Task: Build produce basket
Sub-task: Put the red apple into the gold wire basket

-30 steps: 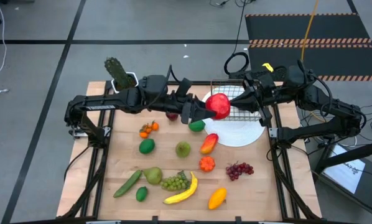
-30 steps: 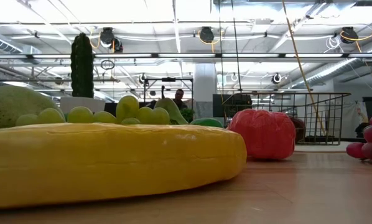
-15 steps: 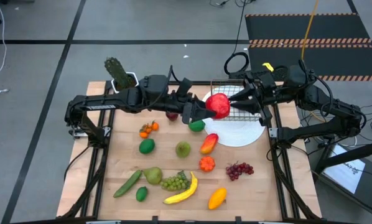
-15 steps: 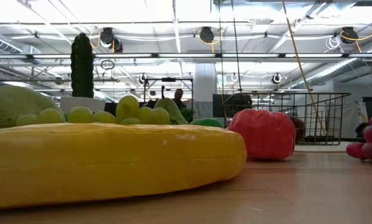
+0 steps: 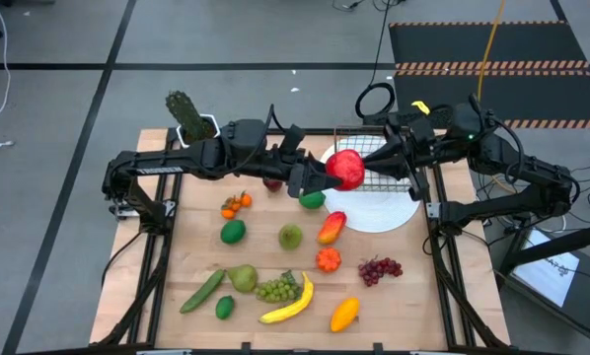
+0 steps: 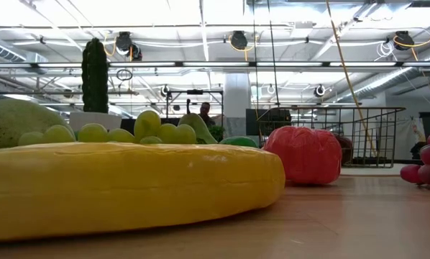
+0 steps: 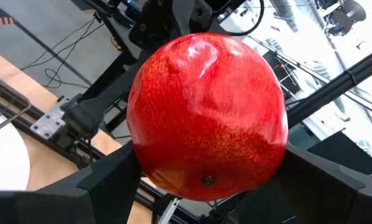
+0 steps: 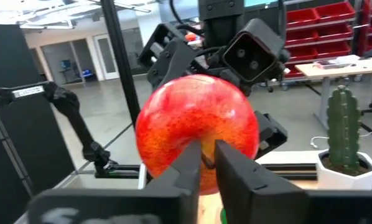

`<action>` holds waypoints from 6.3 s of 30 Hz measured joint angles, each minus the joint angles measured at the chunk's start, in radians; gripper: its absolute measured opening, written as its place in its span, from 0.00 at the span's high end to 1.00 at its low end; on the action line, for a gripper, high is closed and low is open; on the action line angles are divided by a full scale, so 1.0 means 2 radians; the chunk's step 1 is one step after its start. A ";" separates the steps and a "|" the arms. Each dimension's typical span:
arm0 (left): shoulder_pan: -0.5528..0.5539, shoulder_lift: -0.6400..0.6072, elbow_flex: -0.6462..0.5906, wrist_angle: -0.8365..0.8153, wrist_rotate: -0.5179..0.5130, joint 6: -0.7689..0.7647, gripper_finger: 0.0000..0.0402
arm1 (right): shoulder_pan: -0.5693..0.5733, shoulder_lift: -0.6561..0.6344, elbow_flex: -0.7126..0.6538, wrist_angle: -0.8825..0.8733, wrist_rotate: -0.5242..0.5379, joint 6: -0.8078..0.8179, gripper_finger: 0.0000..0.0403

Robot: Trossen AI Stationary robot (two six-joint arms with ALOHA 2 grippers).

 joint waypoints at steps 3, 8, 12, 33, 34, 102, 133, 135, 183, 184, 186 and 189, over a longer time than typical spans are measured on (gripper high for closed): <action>0.000 0.000 0.000 0.000 0.000 0.000 0.16 | 0.000 0.001 0.000 0.000 -0.002 0.000 0.98; 0.000 0.000 0.000 0.000 0.000 0.002 0.16 | 0.000 0.001 0.000 0.000 -0.002 0.000 0.97; 0.000 0.000 0.000 0.001 -0.001 0.003 0.16 | 0.000 -0.001 0.000 0.000 -0.002 0.000 0.98; 0.008 -0.006 0.000 -0.004 -0.045 0.039 0.01 | 0.000 -0.026 0.000 -0.006 -0.001 0.001 1.00; 0.011 -0.007 0.000 -0.004 -0.045 0.043 0.01 | 0.000 -0.027 0.000 -0.008 -0.001 0.001 1.00; 0.096 -0.076 -0.146 -0.428 0.013 0.169 0.01 | 0.082 0.208 0.000 -0.305 0.119 0.008 0.42; -0.001 -0.076 -0.148 -0.349 -0.119 -0.079 0.01 | 0.110 0.229 -0.275 0.046 0.114 -0.020 0.01; 0.000 -0.076 -0.148 -0.348 -0.119 -0.076 0.01 | 0.110 0.229 -0.280 0.050 0.117 -0.016 0.01; 0.059 -0.076 -0.147 -0.334 -0.122 0.009 0.01 | -0.063 -0.053 -0.296 0.095 0.211 0.197 0.15; 0.065 -0.076 -0.147 -0.334 -0.122 0.018 0.01 | -0.079 -0.054 -0.296 0.088 0.230 0.194 0.15; 0.079 -0.076 -0.147 -0.334 -0.123 0.034 0.01 | -0.111 -0.050 -0.296 0.067 0.258 0.182 0.15; 0.099 -0.076 -0.147 -0.332 -0.122 0.053 0.01 | -0.157 -0.027 -0.296 0.048 0.261 0.172 0.15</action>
